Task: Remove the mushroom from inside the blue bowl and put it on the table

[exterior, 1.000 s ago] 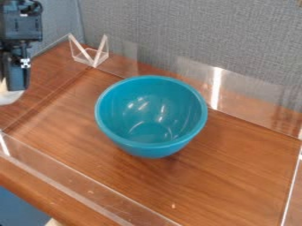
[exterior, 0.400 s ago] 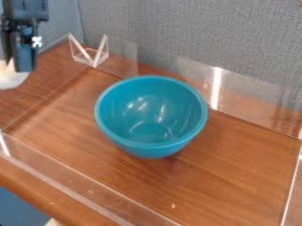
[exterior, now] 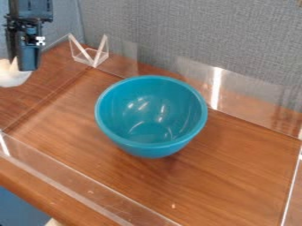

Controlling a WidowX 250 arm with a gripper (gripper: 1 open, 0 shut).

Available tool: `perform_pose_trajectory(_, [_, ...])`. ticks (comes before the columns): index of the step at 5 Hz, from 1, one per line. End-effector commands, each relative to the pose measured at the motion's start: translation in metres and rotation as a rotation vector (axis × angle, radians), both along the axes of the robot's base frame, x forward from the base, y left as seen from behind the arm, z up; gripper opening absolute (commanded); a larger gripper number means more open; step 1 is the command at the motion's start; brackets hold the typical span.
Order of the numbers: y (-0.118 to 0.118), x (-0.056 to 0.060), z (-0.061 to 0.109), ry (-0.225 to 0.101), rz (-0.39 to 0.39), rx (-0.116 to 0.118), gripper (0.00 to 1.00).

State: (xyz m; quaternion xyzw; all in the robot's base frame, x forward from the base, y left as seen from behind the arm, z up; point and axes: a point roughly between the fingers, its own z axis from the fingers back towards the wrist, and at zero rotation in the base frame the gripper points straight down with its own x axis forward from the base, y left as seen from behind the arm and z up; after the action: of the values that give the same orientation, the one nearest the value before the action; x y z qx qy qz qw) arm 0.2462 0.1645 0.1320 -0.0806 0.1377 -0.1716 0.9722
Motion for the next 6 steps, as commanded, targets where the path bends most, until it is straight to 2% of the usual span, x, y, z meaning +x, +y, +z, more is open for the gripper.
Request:
perform_pose_trajectory(1, [0.013,-0.006,0.011,-0.043,-0.045,0.028,0.00])
perform_pose_trajectory(3, [0.020,-0.013,0.000,-0.022,0.030,0.030,0.00])
perform_pose_trajectory(5, [0.022,-0.006,-0.006,-0.011,0.133,0.029,0.00])
perform_pose_trajectory(6, [0.029,-0.005,-0.003,0.000,0.186,0.029,0.00])
